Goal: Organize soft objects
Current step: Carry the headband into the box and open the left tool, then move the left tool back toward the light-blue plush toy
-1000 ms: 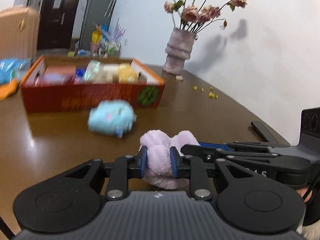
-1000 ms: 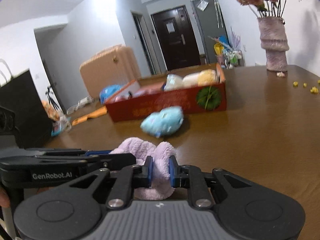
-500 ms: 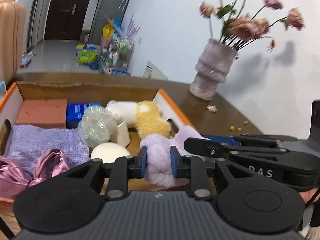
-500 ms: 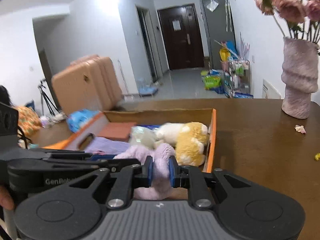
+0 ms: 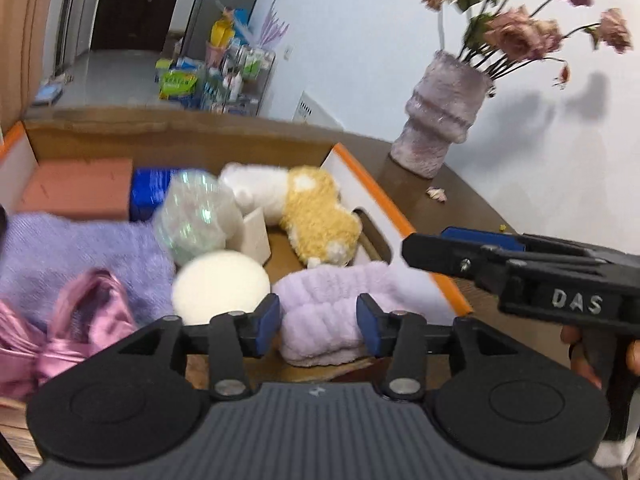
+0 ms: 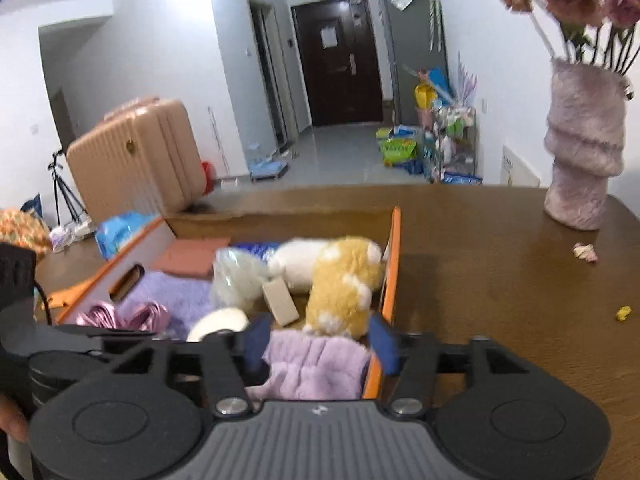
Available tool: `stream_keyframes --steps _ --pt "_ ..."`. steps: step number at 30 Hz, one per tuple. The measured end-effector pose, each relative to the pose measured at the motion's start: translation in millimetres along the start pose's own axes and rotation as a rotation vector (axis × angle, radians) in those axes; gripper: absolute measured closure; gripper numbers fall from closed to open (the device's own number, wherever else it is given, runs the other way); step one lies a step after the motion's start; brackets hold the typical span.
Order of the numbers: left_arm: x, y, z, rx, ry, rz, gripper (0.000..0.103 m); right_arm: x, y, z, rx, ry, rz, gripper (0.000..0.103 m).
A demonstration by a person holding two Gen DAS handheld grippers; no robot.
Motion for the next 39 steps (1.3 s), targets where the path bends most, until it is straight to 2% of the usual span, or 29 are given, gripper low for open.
stream_keyframes --steps 5,7,9,11,16,19,26,30,34,39 --pt "71.2 -0.6 -11.3 -0.031 -0.129 -0.048 0.057 45.6 17.0 -9.7 0.049 -0.061 0.008 0.047" --pt "105.1 0.9 -11.6 -0.058 -0.196 -0.094 0.053 65.3 24.0 -12.5 0.068 -0.085 0.008 0.047" --pt "136.3 1.4 -8.5 -0.084 -0.257 -0.15 0.043 87.1 33.3 -12.7 0.087 -0.113 0.007 0.045" --pt "166.2 2.8 -1.9 -0.102 -0.303 -0.2 0.038 106.3 43.9 -11.0 0.108 -0.139 0.002 0.04" --pt "224.0 4.1 30.3 -0.12 -0.367 -0.275 0.03 141.5 71.5 6.6 0.151 -0.177 -0.028 0.038" --pt "252.5 1.3 67.7 -0.135 -0.42 -0.337 0.023 162.5 89.9 31.2 0.178 -0.21 -0.048 0.037" --pt "287.1 -2.8 157.7 -0.074 -0.38 -0.325 0.02 201.5 122.3 107.3 0.185 -0.219 -0.073 0.035" --pt "293.3 -0.3 192.7 -0.06 -0.334 -0.33 0.02 222.6 133.2 145.9 0.156 -0.21 -0.099 0.034" --pt "292.4 5.9 208.8 -0.048 -0.288 -0.345 0.02 233.8 131.0 172.6 0.119 -0.193 -0.098 0.034" --pt "285.5 7.2 204.3 -0.046 -0.284 -0.327 0.02 232.3 123.0 179.3 0.086 -0.181 -0.068 0.034"
Point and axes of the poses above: each gripper's, at about its wrist camera, not at the fingertips, and x roughly against the way its jaws point, y to its left, z to its underside, the point moved 3 cm from there along -x, roughly the way its jaws point, and after that the axes turned 9 degrees about -z, right-handed, at the moved point
